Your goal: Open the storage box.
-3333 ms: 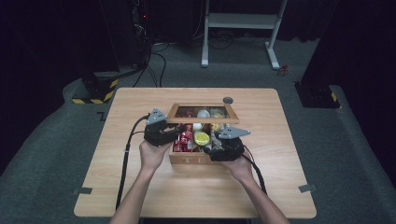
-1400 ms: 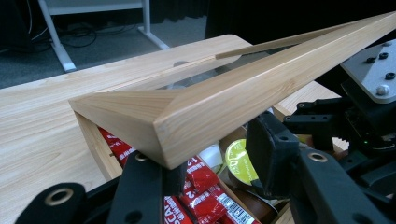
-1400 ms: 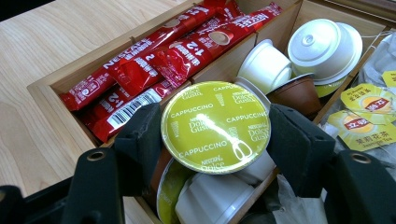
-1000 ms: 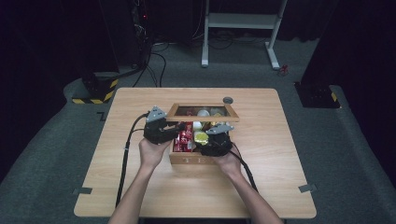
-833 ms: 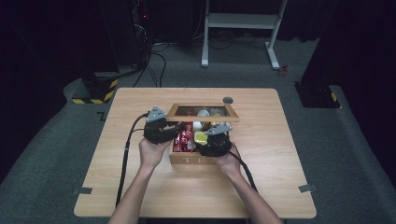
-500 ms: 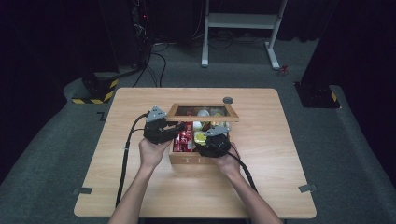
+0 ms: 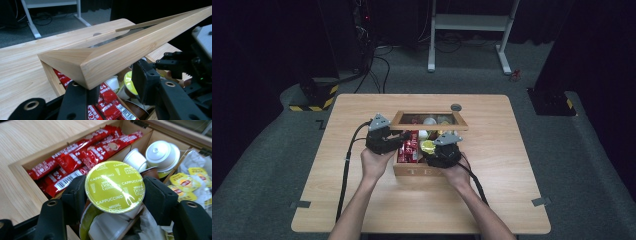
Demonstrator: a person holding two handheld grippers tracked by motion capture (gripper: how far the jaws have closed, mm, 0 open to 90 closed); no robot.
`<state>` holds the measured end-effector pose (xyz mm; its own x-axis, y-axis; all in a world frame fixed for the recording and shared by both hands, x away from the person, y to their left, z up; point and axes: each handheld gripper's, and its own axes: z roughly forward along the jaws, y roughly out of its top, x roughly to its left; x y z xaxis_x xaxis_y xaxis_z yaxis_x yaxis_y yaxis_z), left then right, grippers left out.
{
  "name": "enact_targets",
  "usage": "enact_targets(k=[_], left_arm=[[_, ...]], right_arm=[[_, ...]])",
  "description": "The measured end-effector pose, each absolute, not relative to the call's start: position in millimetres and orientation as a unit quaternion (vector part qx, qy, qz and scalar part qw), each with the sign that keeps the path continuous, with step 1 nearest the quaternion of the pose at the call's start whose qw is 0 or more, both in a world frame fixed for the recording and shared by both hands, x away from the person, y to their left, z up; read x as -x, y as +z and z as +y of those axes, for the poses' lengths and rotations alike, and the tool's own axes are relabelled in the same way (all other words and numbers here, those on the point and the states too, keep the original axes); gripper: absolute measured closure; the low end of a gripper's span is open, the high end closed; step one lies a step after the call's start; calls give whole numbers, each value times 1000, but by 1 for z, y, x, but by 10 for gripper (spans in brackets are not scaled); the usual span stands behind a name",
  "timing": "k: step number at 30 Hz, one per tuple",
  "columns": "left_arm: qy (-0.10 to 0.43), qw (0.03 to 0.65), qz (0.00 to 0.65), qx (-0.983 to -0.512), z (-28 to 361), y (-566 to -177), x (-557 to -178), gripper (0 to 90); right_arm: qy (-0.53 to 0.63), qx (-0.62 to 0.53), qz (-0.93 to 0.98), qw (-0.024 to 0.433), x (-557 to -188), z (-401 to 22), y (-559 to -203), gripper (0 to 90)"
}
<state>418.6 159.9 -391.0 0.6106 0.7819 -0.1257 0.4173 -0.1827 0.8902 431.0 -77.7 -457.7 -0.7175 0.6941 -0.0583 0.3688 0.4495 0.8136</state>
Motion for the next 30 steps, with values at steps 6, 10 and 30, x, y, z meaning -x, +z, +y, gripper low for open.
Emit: enact_targets(k=[6,10,30], left_arm=[[184,497,403,-746,160,-391,-418,592],[184,496,403,-746,159,-391,-418,592],[185,496,405,-745,159,-391,-418,591]], right_arm=[[425,-326,823,189,-432,-86,-453,376],[428,-325,822,187,-430,-91,-451,376],[438,-334,814,185,-422,-119,-436,376]])
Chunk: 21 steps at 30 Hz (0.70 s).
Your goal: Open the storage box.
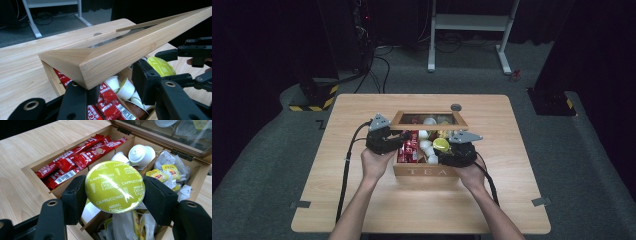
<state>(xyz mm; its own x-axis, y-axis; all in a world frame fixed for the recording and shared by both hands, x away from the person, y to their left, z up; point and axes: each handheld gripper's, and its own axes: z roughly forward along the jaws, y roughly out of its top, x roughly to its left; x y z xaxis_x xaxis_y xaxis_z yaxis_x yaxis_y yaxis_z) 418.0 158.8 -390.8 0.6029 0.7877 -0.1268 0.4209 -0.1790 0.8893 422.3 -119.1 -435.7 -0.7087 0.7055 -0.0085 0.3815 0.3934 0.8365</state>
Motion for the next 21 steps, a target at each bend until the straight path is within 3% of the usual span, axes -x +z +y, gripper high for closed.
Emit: enact_targets(k=[21], left_arm=[[186,496,406,-745,158,-391,-418,586]], right_arm=[[435,-344,810,191,-416,-152,-425,376]])
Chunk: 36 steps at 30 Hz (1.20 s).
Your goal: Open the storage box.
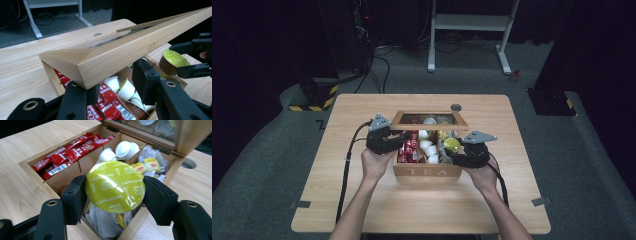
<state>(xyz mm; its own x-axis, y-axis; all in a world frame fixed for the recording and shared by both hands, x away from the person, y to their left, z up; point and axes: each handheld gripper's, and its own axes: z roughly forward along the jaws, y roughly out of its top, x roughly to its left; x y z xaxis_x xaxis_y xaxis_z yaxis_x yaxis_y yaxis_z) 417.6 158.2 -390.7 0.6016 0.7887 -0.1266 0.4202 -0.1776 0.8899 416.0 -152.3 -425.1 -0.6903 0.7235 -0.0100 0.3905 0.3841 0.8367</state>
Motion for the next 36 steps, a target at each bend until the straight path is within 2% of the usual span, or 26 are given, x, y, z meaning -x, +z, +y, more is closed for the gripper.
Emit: enact_targets(k=[36], left_arm=[[188,499,403,-744,159,-390,-416,581]], right_arm=[[436,-400,774,225,-410,-215,-416,376]])
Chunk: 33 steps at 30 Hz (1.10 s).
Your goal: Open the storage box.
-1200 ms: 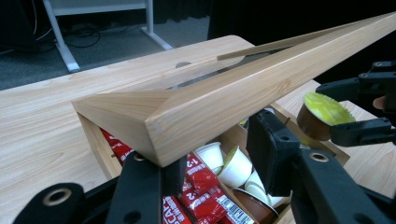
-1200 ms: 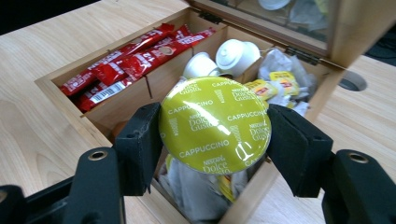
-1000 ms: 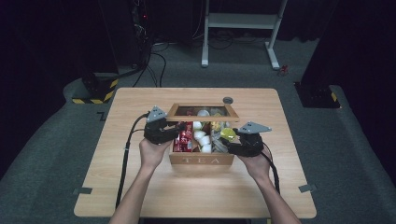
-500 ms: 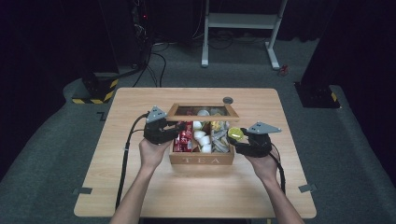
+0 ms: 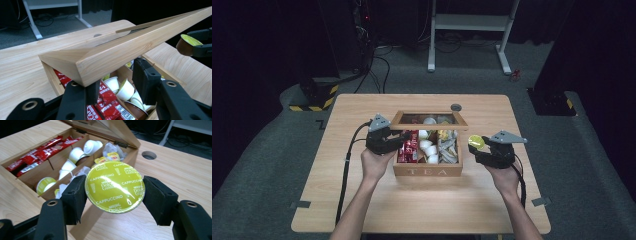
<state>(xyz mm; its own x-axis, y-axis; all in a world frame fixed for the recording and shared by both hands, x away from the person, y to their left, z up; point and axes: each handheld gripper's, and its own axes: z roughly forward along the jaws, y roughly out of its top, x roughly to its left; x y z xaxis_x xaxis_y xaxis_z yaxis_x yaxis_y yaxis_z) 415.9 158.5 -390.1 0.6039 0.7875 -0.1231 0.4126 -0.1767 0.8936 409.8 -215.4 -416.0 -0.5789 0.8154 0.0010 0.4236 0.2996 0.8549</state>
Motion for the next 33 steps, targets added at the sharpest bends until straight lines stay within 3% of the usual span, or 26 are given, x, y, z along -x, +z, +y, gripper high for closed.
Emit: enact_targets(k=[17,33], left_arm=[[191,496,402,-746,159,-389,-414,581],[192,495,402,-746,159,-389,-413,581]], right_arm=[[415,-455,755,228,-420,-247,-436,375],[378,-480,760,224,-434,-250,-469,375]])
